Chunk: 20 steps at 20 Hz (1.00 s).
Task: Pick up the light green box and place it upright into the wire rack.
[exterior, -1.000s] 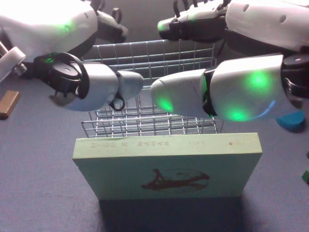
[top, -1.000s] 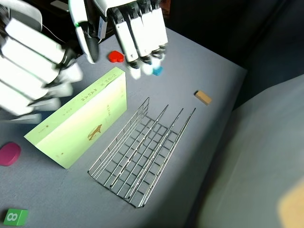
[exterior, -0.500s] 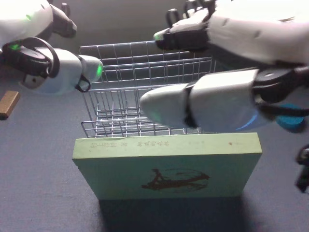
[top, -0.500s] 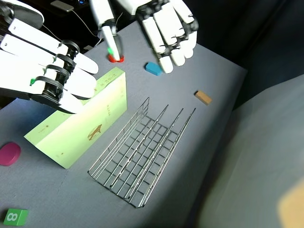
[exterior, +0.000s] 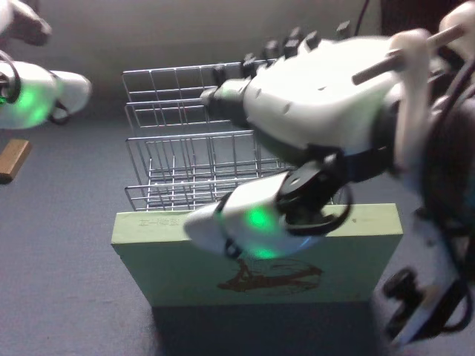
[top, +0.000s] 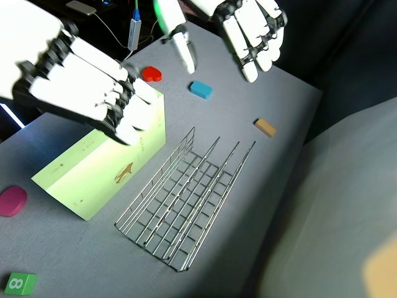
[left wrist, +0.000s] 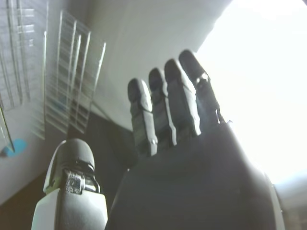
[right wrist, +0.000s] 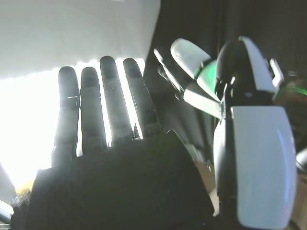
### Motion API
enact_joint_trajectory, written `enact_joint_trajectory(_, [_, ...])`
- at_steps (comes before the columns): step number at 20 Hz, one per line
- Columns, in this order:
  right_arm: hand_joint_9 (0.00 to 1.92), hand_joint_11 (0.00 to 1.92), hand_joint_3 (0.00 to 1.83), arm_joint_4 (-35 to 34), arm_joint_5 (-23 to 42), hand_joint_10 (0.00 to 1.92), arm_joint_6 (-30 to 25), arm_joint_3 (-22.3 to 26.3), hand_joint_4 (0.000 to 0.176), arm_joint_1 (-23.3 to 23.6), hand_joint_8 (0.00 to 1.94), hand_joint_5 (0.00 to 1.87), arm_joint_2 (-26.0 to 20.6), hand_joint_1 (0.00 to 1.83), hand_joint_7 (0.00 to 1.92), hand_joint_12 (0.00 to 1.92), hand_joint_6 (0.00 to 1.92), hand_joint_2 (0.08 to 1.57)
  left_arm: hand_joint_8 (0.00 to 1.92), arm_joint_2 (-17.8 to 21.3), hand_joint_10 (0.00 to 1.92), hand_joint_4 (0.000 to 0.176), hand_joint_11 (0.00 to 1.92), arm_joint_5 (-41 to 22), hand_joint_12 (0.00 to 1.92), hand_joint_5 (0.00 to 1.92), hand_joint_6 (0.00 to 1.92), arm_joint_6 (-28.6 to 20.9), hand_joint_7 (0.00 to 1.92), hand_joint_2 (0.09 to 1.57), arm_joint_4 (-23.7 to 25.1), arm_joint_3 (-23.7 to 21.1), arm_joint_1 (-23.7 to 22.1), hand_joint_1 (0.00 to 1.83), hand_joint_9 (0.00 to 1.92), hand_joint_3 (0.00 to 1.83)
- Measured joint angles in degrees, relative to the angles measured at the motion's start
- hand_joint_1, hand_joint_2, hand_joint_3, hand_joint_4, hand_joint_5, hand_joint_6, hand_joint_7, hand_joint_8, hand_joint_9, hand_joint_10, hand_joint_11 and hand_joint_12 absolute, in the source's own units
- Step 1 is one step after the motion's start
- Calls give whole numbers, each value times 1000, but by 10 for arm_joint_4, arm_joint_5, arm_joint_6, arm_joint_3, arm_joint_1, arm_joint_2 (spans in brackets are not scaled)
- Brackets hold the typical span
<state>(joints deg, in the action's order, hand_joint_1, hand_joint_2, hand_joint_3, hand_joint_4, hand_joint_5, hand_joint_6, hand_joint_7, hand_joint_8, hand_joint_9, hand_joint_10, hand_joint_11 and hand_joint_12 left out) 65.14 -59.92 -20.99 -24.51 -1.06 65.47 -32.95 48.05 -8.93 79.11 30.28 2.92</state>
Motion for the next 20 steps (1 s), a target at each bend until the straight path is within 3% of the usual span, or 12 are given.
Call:
enact_joint_trajectory(3, [123, 0, 0, -9, -16, 0, -9, -10, 0, 1, 0, 139, 35, 542, 171, 487, 0, 1029, 0, 5, 1, 5, 0, -15, 807, 428, 0, 30, 335, 1253, 1, 8, 0, 126, 266, 0])
enact_joint_trajectory(6, [125, 0, 0, -65, -17, 1, -15, -39, 0, 2, 0, 142, 57, 569, 167, 489, 2, 1026, 4, 5, 5, 7, 0, -34, 771, 402, 0, 56, 348, 1252, 1, 10, 0, 126, 283, 0])
enact_joint_trajectory(10, [125, 0, 0, -64, -16, 1, -23, -73, 0, 2, 0, 146, 80, 630, 161, 511, 2, 1014, 1, 5, 0, 5, 0, -40, 745, 352, 0, 121, 346, 1243, -12, 16, 0, 126, 269, 0])
enact_joint_trajectory(20, [144, 0, 1, -96, 9, 0, -36, -128, 0, -20, 0, 172, 113, 629, 192, 588, 2, 1012, 0, 10, 4, 4, 0, -33, 717, 387, 12, 171, 332, 1248, -34, 26, -4, 174, 272, 4])
